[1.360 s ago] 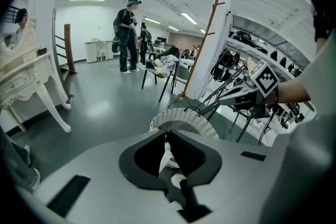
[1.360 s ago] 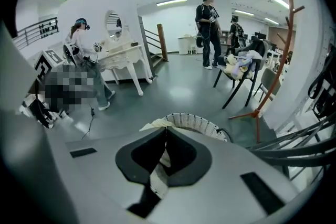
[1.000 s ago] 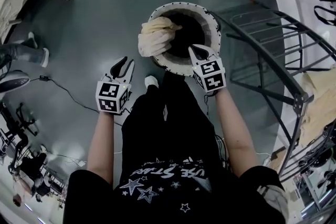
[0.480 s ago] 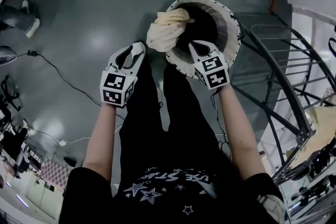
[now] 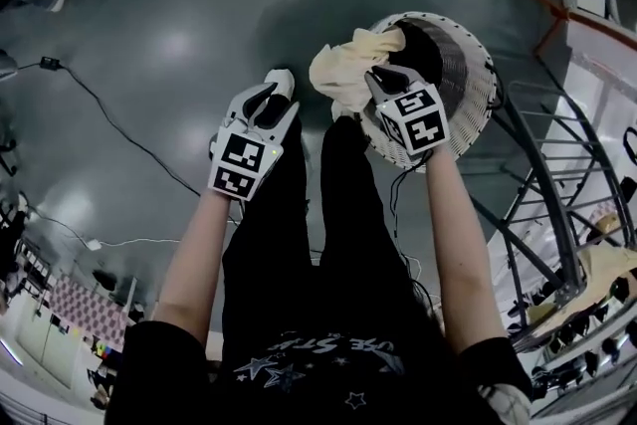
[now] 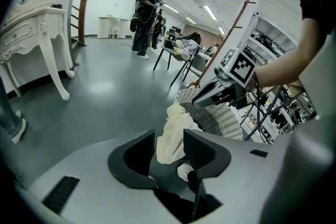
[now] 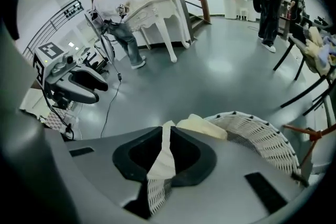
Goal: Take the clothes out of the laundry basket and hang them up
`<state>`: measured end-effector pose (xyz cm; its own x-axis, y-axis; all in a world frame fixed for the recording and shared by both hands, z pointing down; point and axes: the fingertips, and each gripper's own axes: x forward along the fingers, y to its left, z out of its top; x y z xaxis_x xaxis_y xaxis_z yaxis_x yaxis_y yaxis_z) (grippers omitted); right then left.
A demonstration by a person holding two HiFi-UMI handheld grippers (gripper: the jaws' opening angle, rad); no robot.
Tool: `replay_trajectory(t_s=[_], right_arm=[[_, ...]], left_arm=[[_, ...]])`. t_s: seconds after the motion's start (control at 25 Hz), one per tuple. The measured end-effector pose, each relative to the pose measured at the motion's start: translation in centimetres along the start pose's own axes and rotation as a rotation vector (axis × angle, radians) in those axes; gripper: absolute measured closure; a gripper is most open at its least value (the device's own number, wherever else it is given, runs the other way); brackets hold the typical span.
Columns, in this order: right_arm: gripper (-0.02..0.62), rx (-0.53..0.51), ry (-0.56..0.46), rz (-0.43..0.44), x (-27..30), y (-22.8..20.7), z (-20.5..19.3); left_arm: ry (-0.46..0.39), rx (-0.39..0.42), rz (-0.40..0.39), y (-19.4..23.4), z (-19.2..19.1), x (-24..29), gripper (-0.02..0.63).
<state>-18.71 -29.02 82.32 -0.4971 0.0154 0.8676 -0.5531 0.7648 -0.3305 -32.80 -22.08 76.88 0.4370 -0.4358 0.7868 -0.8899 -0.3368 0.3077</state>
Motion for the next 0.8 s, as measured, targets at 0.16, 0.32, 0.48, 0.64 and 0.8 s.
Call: replay_trajectory(t_s=[0.16,0.32,0.48,0.64,0.8], right_arm=[[0.489,-0.051,0.095,0.039,3.3,-0.2,0.9],[0.442,-0.115,0.201,0.055,5.6,-0.3,1.0],[0.439,-0.153,0.308,0.042,8.4,0.0,0.5],[0.428,-0.197,0.449,0.028,10.4,1.6,0.1],[0.437,-0.233,0.569,-0.017,11.5,1.5,-0.7]], left_arm=[[0.006,-0.024,-0.018,0.9,-1.0,1.0,0.419],[0.006,-0.051,-0.03,1.2,-1.5,1.5,0.419],[0.006,-0.08,-0.032,2.4,-2.9,1.7,0.419],[0.008,-0.114,-0.034,4.3,-4.6,0.3,0.419],[0.011,-0.132,-0.029,5.5,-5.4,-0.3,0.419]])
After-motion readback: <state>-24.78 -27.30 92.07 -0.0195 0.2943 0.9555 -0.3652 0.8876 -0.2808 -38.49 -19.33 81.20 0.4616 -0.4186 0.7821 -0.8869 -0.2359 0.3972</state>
